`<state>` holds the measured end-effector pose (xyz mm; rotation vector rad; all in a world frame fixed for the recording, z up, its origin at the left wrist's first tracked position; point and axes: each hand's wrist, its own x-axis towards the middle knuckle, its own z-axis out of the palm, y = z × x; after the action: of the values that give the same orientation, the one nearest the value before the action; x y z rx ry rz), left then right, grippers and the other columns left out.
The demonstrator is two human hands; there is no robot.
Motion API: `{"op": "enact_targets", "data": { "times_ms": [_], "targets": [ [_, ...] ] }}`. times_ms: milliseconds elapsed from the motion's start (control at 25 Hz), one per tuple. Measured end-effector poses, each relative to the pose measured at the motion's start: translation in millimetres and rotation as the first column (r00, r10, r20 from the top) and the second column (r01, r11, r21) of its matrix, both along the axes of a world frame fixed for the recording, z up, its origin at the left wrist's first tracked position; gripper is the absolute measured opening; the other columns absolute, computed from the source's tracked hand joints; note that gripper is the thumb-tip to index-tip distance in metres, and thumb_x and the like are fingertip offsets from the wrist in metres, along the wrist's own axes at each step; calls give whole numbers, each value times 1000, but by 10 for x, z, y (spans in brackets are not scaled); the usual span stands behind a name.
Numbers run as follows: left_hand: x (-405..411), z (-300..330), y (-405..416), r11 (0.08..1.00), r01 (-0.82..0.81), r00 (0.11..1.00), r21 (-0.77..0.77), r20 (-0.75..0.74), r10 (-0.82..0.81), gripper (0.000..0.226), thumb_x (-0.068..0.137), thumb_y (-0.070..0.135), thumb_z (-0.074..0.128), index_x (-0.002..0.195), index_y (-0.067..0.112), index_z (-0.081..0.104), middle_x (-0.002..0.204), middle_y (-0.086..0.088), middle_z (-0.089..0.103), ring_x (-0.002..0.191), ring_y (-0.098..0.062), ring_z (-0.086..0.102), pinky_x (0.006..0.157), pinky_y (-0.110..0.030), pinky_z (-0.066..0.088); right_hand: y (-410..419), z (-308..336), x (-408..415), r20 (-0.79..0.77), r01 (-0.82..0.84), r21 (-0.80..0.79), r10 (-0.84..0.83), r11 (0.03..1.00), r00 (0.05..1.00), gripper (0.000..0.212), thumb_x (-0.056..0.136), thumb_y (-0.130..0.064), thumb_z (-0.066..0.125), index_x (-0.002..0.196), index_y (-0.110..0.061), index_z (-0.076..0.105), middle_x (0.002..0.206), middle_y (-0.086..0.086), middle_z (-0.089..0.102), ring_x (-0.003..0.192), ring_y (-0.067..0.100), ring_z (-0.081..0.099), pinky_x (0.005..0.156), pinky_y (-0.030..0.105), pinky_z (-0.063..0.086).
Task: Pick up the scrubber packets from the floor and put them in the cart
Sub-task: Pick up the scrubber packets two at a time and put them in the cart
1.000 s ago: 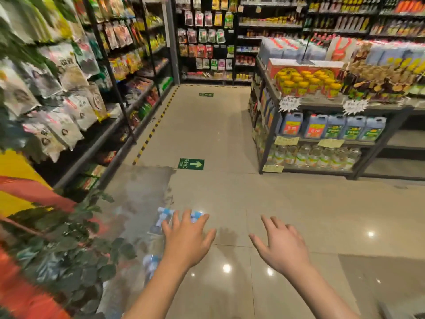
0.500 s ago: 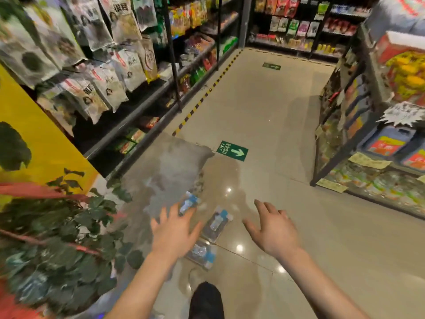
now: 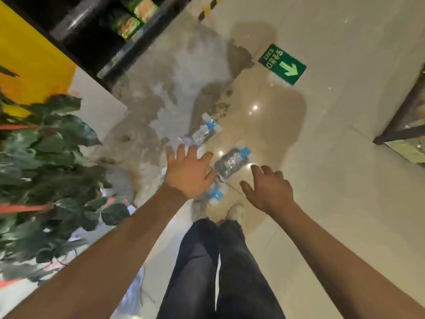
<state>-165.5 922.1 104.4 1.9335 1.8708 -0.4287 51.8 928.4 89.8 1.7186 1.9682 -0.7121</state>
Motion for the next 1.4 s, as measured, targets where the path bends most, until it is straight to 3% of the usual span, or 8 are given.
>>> {"op": "enact_targets", "data": {
  "times_ms": [320,520,640,840,1000,1160,1240,1400],
  "targets": [
    [198,-3873,-149,992,56,998,-113,-2,-57,51,87,49,64,130,21,65,129,-21,62,117,-47,58,93,-57,50,292,-3793,-133,60,-129,-217,145,968,988,60,105,-54,44,153,-19,38,149,13,46,135,41,46,100,49,45],
    [141,-5629,-455,944,20,998,-329,-51,-39,67,99,46,54,158,37,23,167,-21,8,144,-56,27,110,-60,39,435,-5548,-100,-26,-14,-193,9,981,1000,69,103,-41,56,161,-36,20,173,18,-3,142,55,35,107,58,43],
    [134,-6021,-623,917,-64,998,-395,-25,58,85,94,52,62,161,42,11,169,-17,-18,149,-63,1,114,-65,35,541,-5998,-19,-128,67,-121,-82,990,988,63,101,-51,53,158,-44,27,173,19,-13,140,60,33,112,59,38],
    [263,-5994,-578,812,-312,945,-493,-75,317,103,93,60,60,165,34,-9,168,-18,-26,154,-54,-1,118,-63,30,555,-6127,524,-76,93,-64,-97,994,992,42,99,-65,47,119,-33,65,174,8,4,153,51,19,113,65,32],
    [368,-5902,-42,710,-425,888,-561,-104,448,96,101,43,59,164,8,-4,169,-26,0,154,-46,17,124,-51,23,397,-5988,887,-63,270,-38,-272,962,960,42,95,-54,69,111,-15,74,169,8,24,147,43,35,115,54,35],
    [78,-6051,115,874,-360,933,-327,-121,339,82,92,42,70,152,3,29,140,-25,37,126,-45,48,100,-52,47,330,-6093,1030,-38,766,12,-765,643,643,93,76,-55,88,143,-8,44,151,17,42,132,43,52,110,59,45],
    [-67,-6152,101,878,-339,941,-339,-100,324,79,83,46,78,141,4,43,137,-22,42,125,-43,48,101,-51,44,309,-6199,1100,-37,898,-88,-902,432,430,104,57,-71,89,133,-7,55,139,17,57,120,39,62,105,53,53],
    [-81,-6110,-29,821,-351,899,-450,82,430,59,78,41,83,111,16,40,109,-8,58,110,-35,60,100,-47,40,202,-6176,1147,-165,917,-232,-942,326,293,65,65,-54,95,105,-9,71,97,5,74,94,31,74,84,41,63]
  ]
}}
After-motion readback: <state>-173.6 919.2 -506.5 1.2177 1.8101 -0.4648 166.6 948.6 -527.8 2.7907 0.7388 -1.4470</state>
